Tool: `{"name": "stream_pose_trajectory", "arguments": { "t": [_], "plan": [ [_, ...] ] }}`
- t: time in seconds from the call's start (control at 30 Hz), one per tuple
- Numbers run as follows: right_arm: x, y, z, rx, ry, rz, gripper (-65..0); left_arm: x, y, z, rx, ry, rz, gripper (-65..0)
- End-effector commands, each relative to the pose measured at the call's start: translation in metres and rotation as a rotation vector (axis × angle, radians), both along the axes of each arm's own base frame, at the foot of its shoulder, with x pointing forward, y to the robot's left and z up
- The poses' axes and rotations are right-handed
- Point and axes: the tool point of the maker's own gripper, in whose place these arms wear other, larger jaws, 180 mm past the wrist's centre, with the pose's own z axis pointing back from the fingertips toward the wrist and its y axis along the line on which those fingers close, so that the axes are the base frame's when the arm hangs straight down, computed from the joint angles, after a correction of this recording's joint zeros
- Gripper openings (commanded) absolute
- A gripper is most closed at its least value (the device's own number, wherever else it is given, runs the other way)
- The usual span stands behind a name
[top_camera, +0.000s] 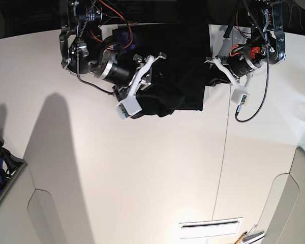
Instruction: Fold the T-shirt properly
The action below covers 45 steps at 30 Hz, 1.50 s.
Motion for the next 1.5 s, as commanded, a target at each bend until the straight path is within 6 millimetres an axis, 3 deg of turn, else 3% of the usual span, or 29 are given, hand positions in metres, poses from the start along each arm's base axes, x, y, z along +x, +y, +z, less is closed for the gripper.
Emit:
{"name": "stream_pose_trajectory", "arguments": {
  "t": [0.0,0.13,0.4,0.5,0.6,0.77,0.93,1.13,1.3,1.47],
  "plan": [
    [0.004,0.009,0.018,0.054,-0.049,0.008,-65.0,-0.015,0.007,-0.012,0.057,0.074,-0.022,-65.0],
    [-0.002,0.022,0.023,0.076,-0.061,0.042,-65.0,-0.014,0.004,-0.010,0.034,0.070,-0.017,-65.0],
    [-0.001,0.024,0.027,0.091,-0.072,0.037,-65.0,-0.013,0.000,-0.007,0.006,0.066,-0.017,-65.0],
    [0.000,0.026,0.030,0.107,-0.084,0.033,-48.7,-0.013,-0.004,-0.004,-0.018,0.058,-0.028,-65.0],
    [-0.007,0.036,0.033,0.120,-0.089,0.064,-40.8,-0.012,-0.006,-0.003,-0.034,0.053,-0.025,-65.0],
    [-0.023,0.058,0.039,0.141,-0.094,0.142,-39.5,-0.006,-0.008,0.002,-0.039,0.026,-0.052,-65.0],
    [-0.026,0.069,0.048,0.151,-0.119,0.185,-39.5,0.007,-0.006,0.010,-0.031,-0.003,-0.058,-47.6],
    [-0.010,0.072,0.053,0.092,-0.184,0.176,-39.3,0.017,-0.005,0.031,-0.063,-0.053,-0.045,-47.3],
    [-0.004,0.071,0.051,0.046,-0.211,0.169,-27.9,0.020,-0.007,0.041,-0.053,-0.081,-0.058,-47.3],
    [-0.003,0.069,0.047,0.020,-0.217,0.167,-27.0,0.020,-0.007,0.041,-0.053,-0.081,-0.058,-47.3]
  ]
}}
